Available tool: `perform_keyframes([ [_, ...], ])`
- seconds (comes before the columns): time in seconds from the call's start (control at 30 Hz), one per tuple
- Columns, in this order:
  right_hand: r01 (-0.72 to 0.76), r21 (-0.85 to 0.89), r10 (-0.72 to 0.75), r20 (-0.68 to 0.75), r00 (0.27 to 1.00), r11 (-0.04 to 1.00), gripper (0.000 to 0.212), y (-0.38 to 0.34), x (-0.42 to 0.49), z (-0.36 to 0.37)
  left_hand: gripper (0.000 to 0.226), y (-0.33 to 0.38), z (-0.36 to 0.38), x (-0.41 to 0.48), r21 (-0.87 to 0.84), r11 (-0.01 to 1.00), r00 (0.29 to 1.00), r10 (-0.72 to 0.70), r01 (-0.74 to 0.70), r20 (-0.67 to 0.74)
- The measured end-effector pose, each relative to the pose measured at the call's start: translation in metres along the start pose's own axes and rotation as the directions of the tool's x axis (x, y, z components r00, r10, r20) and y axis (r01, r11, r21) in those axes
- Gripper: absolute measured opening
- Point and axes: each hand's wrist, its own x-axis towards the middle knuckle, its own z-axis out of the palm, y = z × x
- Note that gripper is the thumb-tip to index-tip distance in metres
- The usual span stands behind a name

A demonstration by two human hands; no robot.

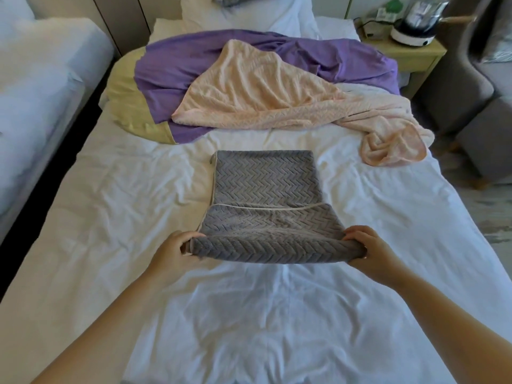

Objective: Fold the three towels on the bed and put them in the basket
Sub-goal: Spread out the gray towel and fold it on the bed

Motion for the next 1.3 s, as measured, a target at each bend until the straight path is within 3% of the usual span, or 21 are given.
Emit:
perform_keyframes([
  [0.17,-0.163,0.248,0.137,0.119,0.983,0.955,0.029,0.004,0.017,-0.025,0.031,0.012,-0.015,0.013,-0.174,0.985,0.999,0.002,0.006,0.050],
  [0.3,-0.313,0.394,0.262,0.178,0.949,0.864,0.045,0.010,0.039,-0.027,0.026,0.023,-0.013,0.035,-0.421,0.891,0.979,-0.103,0.170,0.177],
  [0.4,-0.308,0.482,0.285,0.122,0.951,0.820,0.024,0.009,0.063,-0.020,0.016,0.026,0.000,0.060,-0.467,0.859,0.978,-0.175,0.210,0.117],
  [0.47,-0.309,0.478,0.307,0.084,0.948,0.822,0.013,0.007,0.083,-0.018,0.021,0.026,0.005,0.080,-0.462,0.857,0.973,-0.218,0.228,0.076],
  [0.63,-0.307,0.474,0.345,0.008,0.939,0.825,0.027,0.007,0.144,-0.013,0.044,0.028,0.006,0.136,-0.479,0.847,0.965,-0.263,0.228,-0.005],
  [0.77,-0.332,0.478,0.390,-0.022,0.921,0.813,0.033,0.013,0.196,-0.003,0.060,0.025,0.011,0.194,-0.349,0.888,0.940,-0.339,0.301,-0.050],
  [1.1,-0.553,0.356,0.563,0.085,0.822,0.753,0.045,0.054,0.295,0.047,0.062,-0.011,0.054,0.301,-0.178,0.870,0.876,-0.478,0.460,-0.072],
  [1.3,-0.509,0.266,0.545,-0.081,0.835,0.819,0.034,0.067,0.312,0.065,0.045,-0.037,0.071,0.309,-0.099,0.914,0.879,-0.406,0.393,-0.251],
])
